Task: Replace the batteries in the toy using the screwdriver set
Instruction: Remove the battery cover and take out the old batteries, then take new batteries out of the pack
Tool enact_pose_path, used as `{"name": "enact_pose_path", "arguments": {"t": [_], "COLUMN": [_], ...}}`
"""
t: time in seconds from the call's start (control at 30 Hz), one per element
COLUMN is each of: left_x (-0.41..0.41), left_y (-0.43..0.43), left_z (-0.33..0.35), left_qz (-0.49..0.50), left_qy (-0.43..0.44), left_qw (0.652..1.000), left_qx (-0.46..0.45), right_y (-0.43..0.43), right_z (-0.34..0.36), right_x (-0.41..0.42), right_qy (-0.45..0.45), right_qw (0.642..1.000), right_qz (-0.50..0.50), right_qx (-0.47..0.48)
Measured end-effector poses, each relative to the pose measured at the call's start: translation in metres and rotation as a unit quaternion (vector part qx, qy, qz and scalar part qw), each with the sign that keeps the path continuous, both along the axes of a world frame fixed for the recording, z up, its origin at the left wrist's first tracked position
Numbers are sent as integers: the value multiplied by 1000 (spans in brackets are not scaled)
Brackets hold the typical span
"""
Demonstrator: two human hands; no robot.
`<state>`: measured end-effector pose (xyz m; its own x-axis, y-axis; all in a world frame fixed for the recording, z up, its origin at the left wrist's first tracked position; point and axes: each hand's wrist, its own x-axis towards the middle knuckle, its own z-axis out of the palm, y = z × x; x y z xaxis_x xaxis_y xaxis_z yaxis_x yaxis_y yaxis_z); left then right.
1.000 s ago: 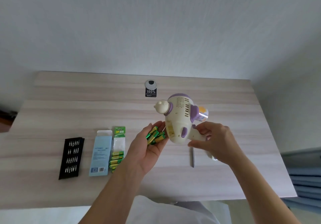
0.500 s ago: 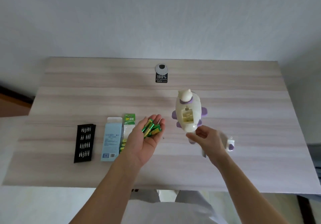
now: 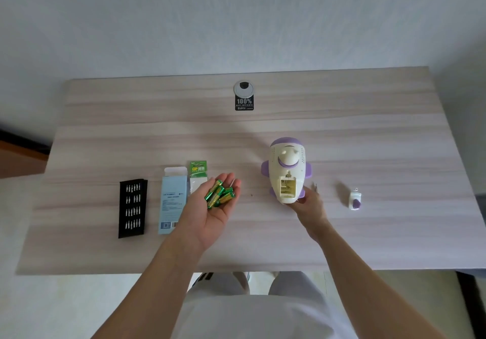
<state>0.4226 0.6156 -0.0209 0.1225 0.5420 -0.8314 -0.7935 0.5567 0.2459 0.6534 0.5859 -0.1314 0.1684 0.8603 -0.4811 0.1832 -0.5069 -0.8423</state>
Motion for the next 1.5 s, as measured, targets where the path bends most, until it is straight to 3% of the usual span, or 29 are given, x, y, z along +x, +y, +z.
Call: {"name": "enact_pose_path", "arguments": {"t": [0.63,0.9,1.07,1.27,1.4,1.5], "left_x": [10,31,53,72,82,85], "left_y": [-9,0,-2,-12,-16,-20], "left_z": [21,44,57,64,59,63], "left_qz": [-63,-100,-137,-189,-144,-100], "left_qy": [-29,-89,-97,-78,-74,-69], "left_qw": [996,984,971,954,968,977], "left_qx": [52,121,172,218,192,173], "right_y": [-21,-39,-32,-24,-18,-14], "right_z": [17,128,182,172,167,171], "right_x": [18,19,-45,-70,-64,-62], "right_qy": [-33,-213,-97,-67,-74,-24], "right_qw": [998,947,971,976,979,987], "right_qz": [-41,-180,-140,-175,-163,-137], "right_qx": [40,160,170,115,95,76]}}
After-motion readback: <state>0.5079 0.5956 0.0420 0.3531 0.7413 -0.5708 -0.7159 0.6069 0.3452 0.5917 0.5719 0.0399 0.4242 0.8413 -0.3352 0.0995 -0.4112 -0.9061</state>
